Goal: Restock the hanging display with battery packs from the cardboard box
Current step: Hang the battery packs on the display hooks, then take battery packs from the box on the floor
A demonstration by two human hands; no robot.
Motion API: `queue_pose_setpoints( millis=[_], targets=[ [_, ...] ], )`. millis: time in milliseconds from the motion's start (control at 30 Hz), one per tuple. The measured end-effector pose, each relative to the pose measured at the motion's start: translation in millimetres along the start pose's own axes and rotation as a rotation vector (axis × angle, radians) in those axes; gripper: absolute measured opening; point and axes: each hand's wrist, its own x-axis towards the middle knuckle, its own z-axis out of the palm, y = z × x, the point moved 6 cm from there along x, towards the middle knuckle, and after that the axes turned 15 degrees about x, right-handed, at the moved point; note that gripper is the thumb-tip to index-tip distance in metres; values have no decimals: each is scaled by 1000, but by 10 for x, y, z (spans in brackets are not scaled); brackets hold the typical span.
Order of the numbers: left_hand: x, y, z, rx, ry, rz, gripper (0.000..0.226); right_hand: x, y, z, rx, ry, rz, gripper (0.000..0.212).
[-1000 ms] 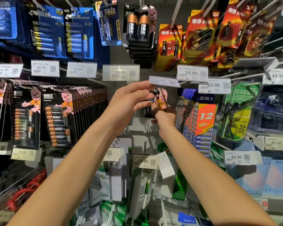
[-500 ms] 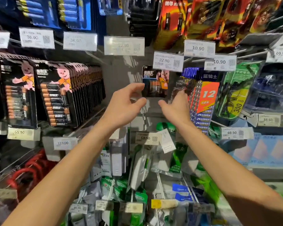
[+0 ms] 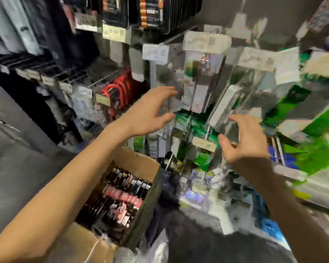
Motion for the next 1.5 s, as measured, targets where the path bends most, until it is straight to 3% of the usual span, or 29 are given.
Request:
queue_pose_setpoints(
  millis=[333,533,800,1033,1200,1367,1500],
  targets=[
    [-1910,-225,641,86,-202,-417,60,-1140,-106,1281,242,-489,118,49],
    [-2682,-209,1021,84,-321,-585,57,-1787,-283,1650,338,-608,192,48],
    [-2750,-459,1510,43,-429,-592,56,-2125,-194,2073,387,-605,319,49],
    [-2663,-1383,2086,49,-578,-511,54,-2004,-303,2985,324,-597,457,59],
    [-2536,-1984,2872,-95,-727,-465,45,-1913,-210,3729,270,-532,713,74],
    [-2519,-2293,3856,-292,-915,-434,40,-1780,0,4140,291,-367,890,44],
    [-2265,-2344,4431,-351,-950,-464,34,-1916,288,4342,196,-394,1069,71]
  ],
)
